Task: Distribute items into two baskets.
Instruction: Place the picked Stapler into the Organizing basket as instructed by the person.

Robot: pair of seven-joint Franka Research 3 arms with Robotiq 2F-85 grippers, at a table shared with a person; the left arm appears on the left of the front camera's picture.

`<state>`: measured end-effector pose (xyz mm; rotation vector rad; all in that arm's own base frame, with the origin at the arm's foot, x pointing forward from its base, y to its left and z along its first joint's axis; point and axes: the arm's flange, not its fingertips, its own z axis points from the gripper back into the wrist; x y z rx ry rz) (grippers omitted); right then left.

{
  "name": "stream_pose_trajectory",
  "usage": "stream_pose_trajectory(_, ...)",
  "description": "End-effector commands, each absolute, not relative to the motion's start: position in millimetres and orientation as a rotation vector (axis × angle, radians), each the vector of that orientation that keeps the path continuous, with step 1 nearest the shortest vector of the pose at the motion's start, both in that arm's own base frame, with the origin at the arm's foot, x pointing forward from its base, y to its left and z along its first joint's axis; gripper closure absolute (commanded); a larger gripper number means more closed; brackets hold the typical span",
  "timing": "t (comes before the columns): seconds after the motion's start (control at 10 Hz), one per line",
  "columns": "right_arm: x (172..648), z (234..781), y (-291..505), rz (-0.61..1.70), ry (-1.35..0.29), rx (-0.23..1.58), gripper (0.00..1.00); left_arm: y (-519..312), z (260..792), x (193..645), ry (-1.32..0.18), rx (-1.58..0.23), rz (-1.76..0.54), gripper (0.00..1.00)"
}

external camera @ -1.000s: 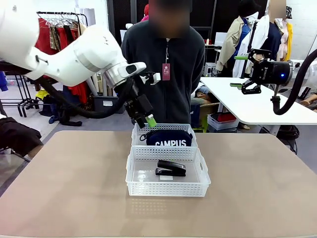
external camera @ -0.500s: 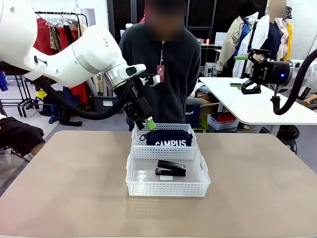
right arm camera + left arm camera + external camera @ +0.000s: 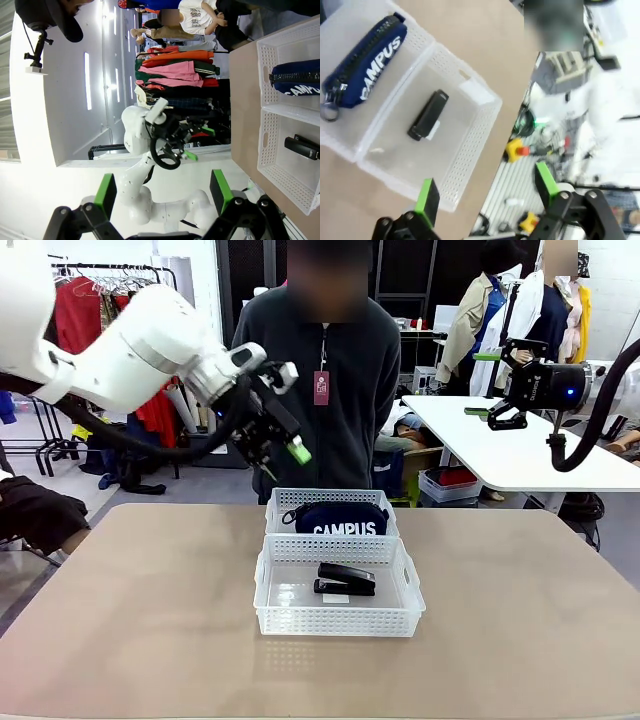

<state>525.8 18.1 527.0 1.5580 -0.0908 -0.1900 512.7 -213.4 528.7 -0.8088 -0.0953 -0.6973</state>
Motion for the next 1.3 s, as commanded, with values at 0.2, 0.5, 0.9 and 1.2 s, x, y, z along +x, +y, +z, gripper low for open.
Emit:
stream_pose_trajectory(0.2, 524, 529, 20, -0.204, -0.103, 1.568, 0.00, -137, 555, 547, -0.060, -1.206, -0.334, 0.00)
stream_pose_trajectory(0.5, 524, 529, 20, -0.204, -0.103, 1.568, 0.00, -76, 559, 558, -0.109, -1.474, -0.370, 0.00)
stream_pose_trajectory(0.9, 524, 529, 20, -0.204, -0.103, 1.568, 0.00, -48, 546, 564, -0.130, -1.537, -0.329, 0.00)
stream_pose_trajectory(1.2, 524, 529, 20, -0.204, -0.103, 1.568, 0.00, -37, 540, 557, -0.143, -1.511, -0.285, 0.00)
